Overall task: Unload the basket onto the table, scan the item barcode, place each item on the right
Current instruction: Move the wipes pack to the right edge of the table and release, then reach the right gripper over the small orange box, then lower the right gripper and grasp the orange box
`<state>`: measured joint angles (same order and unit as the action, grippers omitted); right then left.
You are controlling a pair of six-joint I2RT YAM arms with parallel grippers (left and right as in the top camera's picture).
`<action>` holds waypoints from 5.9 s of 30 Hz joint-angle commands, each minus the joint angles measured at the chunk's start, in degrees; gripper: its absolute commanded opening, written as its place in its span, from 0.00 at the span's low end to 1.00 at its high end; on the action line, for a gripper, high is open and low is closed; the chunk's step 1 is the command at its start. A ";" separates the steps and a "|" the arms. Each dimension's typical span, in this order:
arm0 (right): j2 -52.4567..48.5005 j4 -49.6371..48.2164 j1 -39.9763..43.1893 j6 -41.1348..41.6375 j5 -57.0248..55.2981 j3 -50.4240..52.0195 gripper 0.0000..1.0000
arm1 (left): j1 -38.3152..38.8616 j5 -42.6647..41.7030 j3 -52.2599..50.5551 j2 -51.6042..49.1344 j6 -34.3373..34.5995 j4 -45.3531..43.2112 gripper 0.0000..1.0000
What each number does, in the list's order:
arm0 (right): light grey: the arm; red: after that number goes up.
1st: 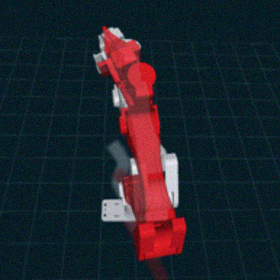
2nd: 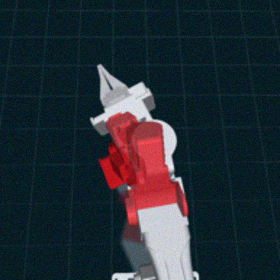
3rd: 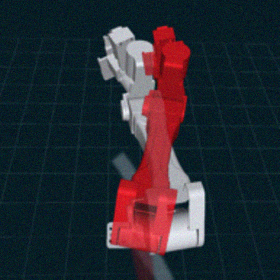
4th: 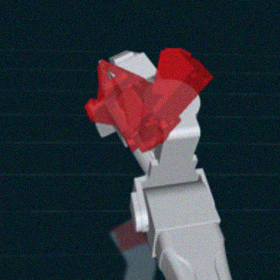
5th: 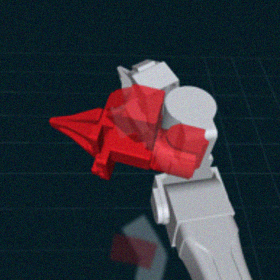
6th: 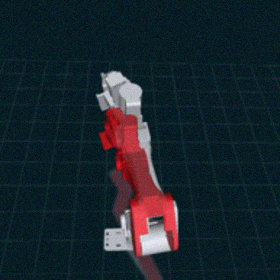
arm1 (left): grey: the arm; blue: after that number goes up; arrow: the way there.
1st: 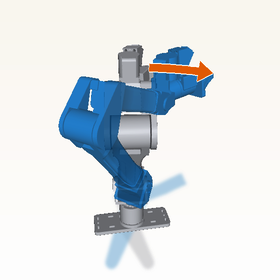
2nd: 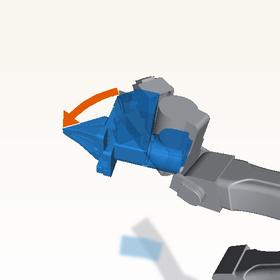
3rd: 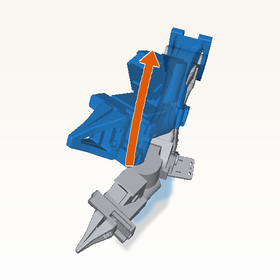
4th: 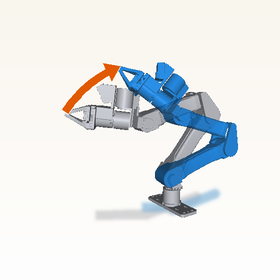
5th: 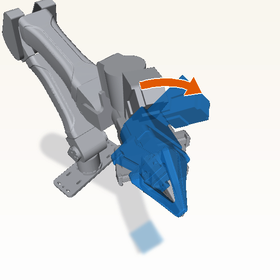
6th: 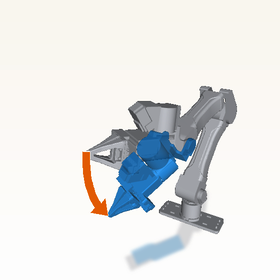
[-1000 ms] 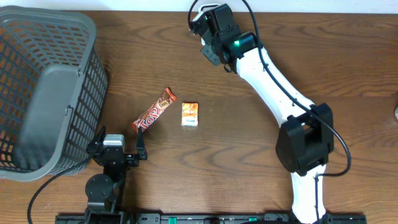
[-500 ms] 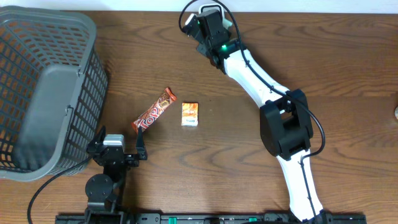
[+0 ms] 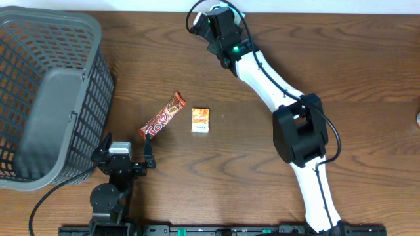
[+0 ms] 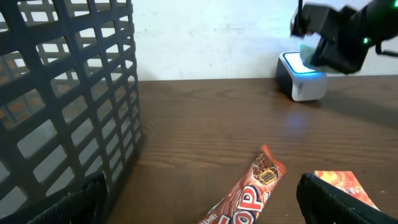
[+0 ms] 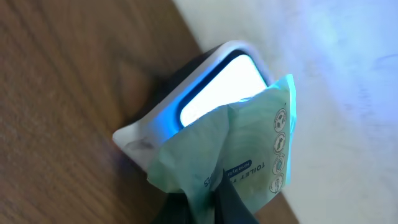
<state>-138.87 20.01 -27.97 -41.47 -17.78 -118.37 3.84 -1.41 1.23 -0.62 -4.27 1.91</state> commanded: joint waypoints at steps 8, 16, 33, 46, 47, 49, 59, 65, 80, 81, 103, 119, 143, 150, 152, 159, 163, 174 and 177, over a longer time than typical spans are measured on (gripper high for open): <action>1.62 13.22 0.02 0.09 -11.74 -1.42 0.01 | -0.24 0.55 -1.01 0.39 0.50 2.14 0.98; 7.02 45.44 2.38 37.24 -20.63 -1.42 0.01 | -0.24 0.52 -1.01 0.39 0.50 2.14 0.98; 7.28 59.65 28.85 60.76 -23.50 1.88 0.01 | -0.24 0.52 -1.01 0.39 0.50 2.14 0.98; 7.30 42.51 50.88 60.72 -22.23 13.05 0.01 | -0.24 0.52 -1.01 0.39 0.52 2.14 0.98; 7.30 42.36 51.74 60.74 -22.23 13.03 0.01 | -0.24 0.52 -1.01 0.39 0.52 2.14 0.97; 7.30 42.34 52.92 60.74 -22.21 13.05 0.01 | -0.24 0.55 -1.01 0.39 0.50 2.14 0.98; 7.41 44.72 51.30 60.50 -14.84 9.88 0.99 | -0.24 0.55 -1.01 0.39 0.52 2.14 0.98; 7.43 51.21 43.52 60.46 -8.63 1.99 0.99 | -0.24 0.55 -1.01 0.39 0.50 2.14 0.98; 7.41 57.16 11.58 40.00 35.06 -0.66 0.99 | -0.24 0.55 -1.01 0.39 0.50 2.14 0.98; 7.41 57.90 10.12 40.00 35.06 -0.66 0.99 | -0.24 0.55 -1.01 0.39 0.52 2.14 0.98; 7.39 48.54 -8.44 40.17 45.77 -0.66 0.01 | -0.24 0.55 -1.01 0.39 0.50 2.14 0.98; 7.34 37.07 -17.46 47.01 34.14 7.65 0.01 | -0.24 0.52 -1.01 0.39 0.50 2.14 0.98; 8.94 48.85 -17.40 54.53 9.09 8.00 0.01 | -0.24 0.55 -1.01 0.39 0.52 2.14 0.98; 15.63 47.63 -17.35 54.77 11.91 7.89 0.04 | -0.24 0.52 -1.01 0.39 0.50 2.14 0.98; 16.33 45.86 -17.35 54.77 13.07 7.89 0.05 | -0.24 0.52 -1.01 0.39 0.50 2.14 0.98; 12.66 32.24 -16.55 54.58 15.78 8.31 0.06 | -0.24 0.55 -1.01 0.39 0.52 2.14 0.98; 9.22 26.58 -14.71 54.71 15.72 8.31 0.02 | -0.24 0.55 -1.01 0.39 0.50 2.14 0.98; 6.95 22.91 -10.08 57.72 16.79 8.33 0.01 | -0.24 0.55 -1.01 0.39 0.50 2.14 0.98; 6.08 23.69 -9.81 57.00 20.72 8.35 0.01 | -0.24 0.55 -1.01 0.39 0.50 2.14 0.98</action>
<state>-130.98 43.11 -37.95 14.68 -1.48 -110.08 3.84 -1.41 1.23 -0.62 -4.27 1.91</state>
